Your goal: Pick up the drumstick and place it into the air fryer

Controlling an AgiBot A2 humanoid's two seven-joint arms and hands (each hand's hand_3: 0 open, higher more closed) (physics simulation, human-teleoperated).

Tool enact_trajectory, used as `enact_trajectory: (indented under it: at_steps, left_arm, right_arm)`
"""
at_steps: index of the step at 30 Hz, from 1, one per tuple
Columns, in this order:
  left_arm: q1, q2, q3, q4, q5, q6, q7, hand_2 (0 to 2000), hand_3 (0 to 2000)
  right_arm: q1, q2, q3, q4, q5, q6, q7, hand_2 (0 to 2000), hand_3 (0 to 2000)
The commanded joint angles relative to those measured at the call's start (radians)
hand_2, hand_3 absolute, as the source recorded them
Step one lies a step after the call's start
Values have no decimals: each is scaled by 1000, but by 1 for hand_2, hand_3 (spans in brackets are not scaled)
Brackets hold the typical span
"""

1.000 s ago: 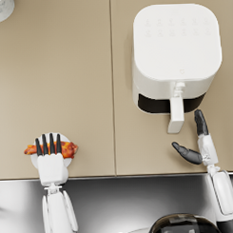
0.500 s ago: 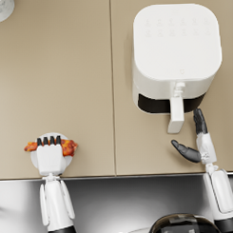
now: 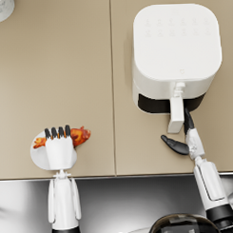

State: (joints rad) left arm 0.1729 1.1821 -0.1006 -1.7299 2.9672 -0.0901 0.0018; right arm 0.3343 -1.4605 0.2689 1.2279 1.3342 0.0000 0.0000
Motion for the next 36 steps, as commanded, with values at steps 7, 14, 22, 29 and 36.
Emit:
enact_trajectory:
  at_steps: [7,14,22,29,36]
  left_arm:
    - [85,2,40,-151,0,7,3,2000,2000]
    - [169,31,136,-125,-1,12,3,2000,2000]
    - [315,114,276,-12,-1,21,2,2000,2000]
    - [415,193,379,39,-1,22,2,2000,2000]
    - [496,269,480,89,-1,22,1,2000,2000]
  right_arm:
    - [85,-41,71,-65,2,-29,1,2000,653]
    - [-8,32,191,145,6,-127,-1,2000,2000]
    - [-125,180,267,428,6,-119,-10,2000,2000]
    - [-220,299,288,599,4,-138,-14,2000,2000]
    - [-283,382,330,738,4,-125,-13,2000,2000]
